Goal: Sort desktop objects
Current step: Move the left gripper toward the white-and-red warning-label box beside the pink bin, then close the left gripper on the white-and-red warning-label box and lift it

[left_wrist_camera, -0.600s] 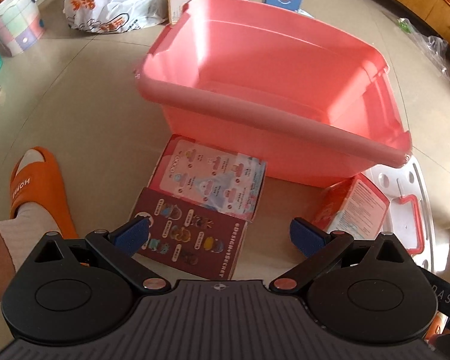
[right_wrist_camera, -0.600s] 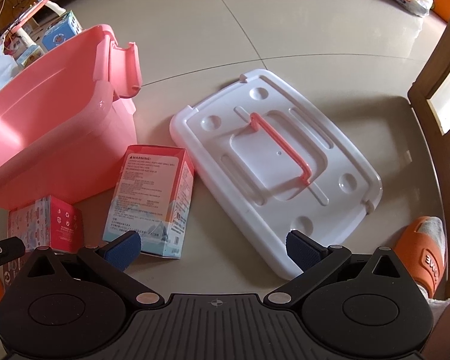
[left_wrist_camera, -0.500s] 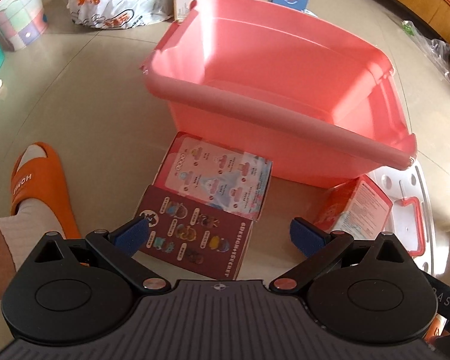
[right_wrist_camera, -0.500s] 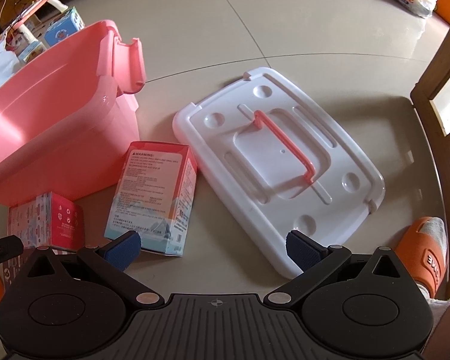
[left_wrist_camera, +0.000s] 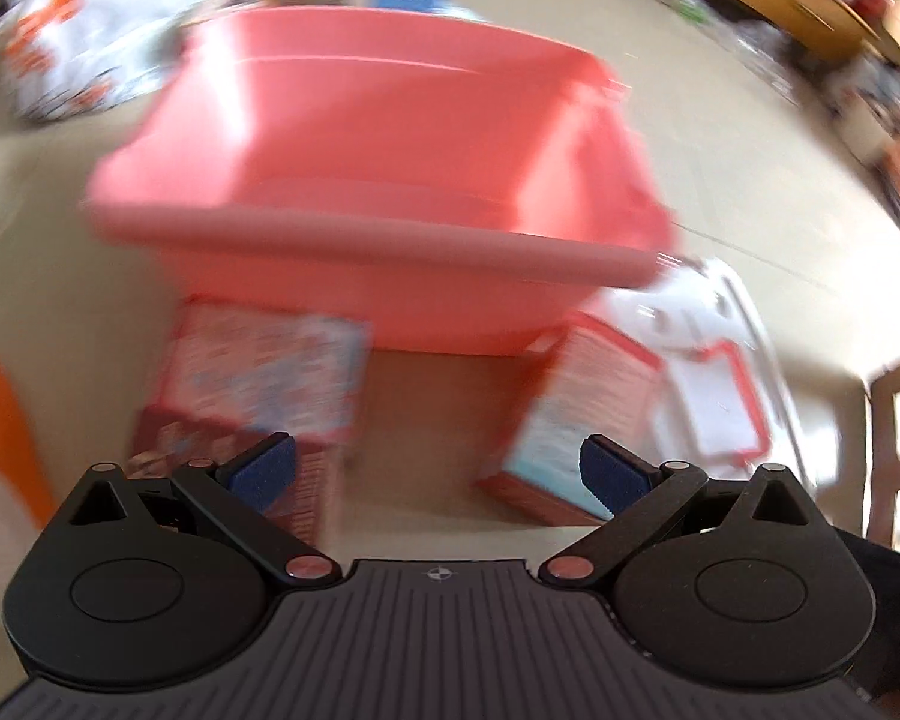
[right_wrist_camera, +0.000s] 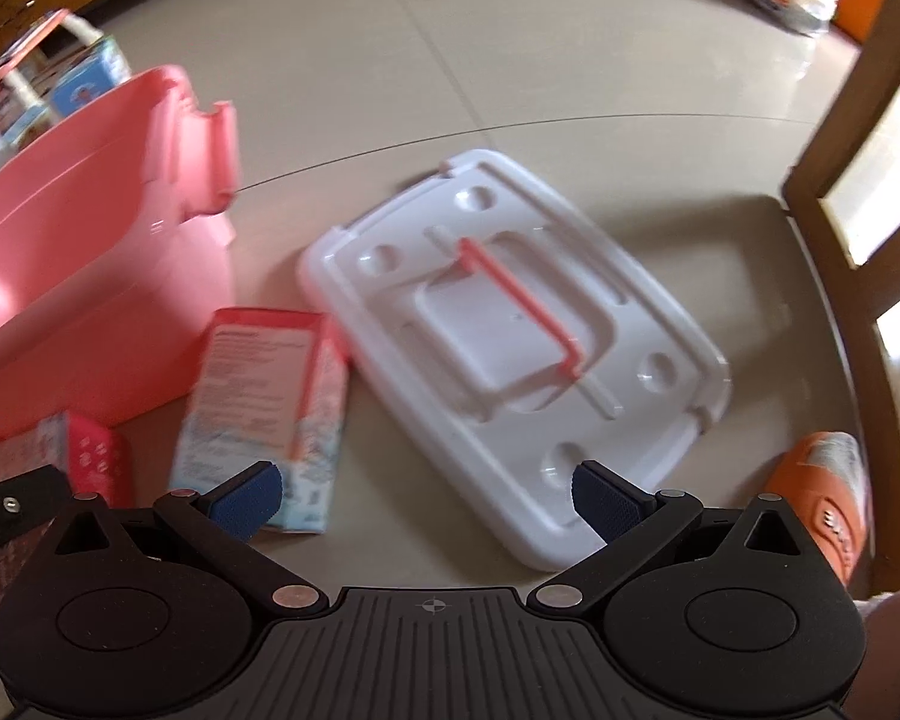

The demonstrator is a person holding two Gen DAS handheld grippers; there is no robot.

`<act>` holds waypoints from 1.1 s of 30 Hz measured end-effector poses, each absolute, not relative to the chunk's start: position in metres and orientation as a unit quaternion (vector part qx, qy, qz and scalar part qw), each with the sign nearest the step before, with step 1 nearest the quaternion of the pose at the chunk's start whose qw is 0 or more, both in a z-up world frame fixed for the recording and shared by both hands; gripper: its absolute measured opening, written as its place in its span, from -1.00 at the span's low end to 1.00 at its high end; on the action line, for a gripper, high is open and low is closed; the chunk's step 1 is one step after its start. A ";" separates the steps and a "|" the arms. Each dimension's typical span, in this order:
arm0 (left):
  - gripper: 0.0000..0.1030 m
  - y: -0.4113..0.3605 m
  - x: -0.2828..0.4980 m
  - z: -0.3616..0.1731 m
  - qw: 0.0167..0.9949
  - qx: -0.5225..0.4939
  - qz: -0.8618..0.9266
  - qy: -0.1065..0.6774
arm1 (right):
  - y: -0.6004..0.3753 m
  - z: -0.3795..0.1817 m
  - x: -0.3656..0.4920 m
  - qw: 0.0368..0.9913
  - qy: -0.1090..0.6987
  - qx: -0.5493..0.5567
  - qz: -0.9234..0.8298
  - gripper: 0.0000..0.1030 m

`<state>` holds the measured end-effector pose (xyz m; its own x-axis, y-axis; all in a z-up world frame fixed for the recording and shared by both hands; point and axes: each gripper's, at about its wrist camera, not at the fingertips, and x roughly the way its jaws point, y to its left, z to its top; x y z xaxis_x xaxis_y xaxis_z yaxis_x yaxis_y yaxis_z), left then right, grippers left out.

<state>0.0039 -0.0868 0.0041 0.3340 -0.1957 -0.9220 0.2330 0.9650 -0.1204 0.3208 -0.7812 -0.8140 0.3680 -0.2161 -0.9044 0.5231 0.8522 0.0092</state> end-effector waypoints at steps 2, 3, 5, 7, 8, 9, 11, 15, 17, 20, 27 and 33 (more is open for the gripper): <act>0.99 -0.105 0.003 0.002 0.813 0.031 -0.162 0.558 | -0.789 -0.814 0.317 0.811 0.512 0.154 -0.238 0.99; 0.99 -0.111 0.002 0.001 0.810 0.033 -0.176 0.558 | -0.793 -0.814 0.315 0.808 0.512 0.154 -0.249 0.98; 0.99 -0.122 0.004 -0.006 0.805 0.052 -0.185 0.561 | -0.803 -0.815 0.311 0.802 0.509 0.158 -0.270 0.99; 0.99 -0.129 0.007 -0.016 0.797 0.065 -0.192 0.569 | -0.813 -0.816 0.306 0.796 0.506 0.162 -0.290 0.99; 0.99 -0.133 0.008 -0.020 0.795 0.068 -0.195 0.570 | -0.817 -0.817 0.304 0.793 0.504 0.164 -0.300 0.99; 0.99 -0.135 0.008 -0.024 0.794 0.070 -0.200 0.570 | -0.821 -0.818 0.303 0.791 0.501 0.167 -0.307 0.99; 0.99 -0.140 0.013 -0.035 0.794 0.082 -0.198 0.569 | -0.828 -0.820 0.301 0.789 0.495 0.172 -0.320 0.99; 0.99 -0.149 0.019 -0.053 0.790 0.094 -0.204 0.571 | -0.835 -0.822 0.303 0.792 0.481 0.180 -0.330 0.99; 0.99 -0.154 0.020 -0.060 0.789 0.104 -0.206 0.569 | -0.837 -0.823 0.305 0.793 0.478 0.179 -0.332 0.99; 0.98 -0.160 0.021 -0.065 0.791 0.106 -0.213 0.564 | -0.837 -0.826 0.310 0.792 0.481 0.182 -0.329 0.99; 0.62 -0.166 0.019 -0.084 0.771 0.149 -0.228 0.575 | -0.836 -0.834 0.313 0.785 0.495 0.180 -0.327 0.99; 0.42 -0.161 0.016 -0.086 0.764 0.156 -0.239 0.578 | -0.837 -0.836 0.312 0.780 0.499 0.184 -0.329 0.99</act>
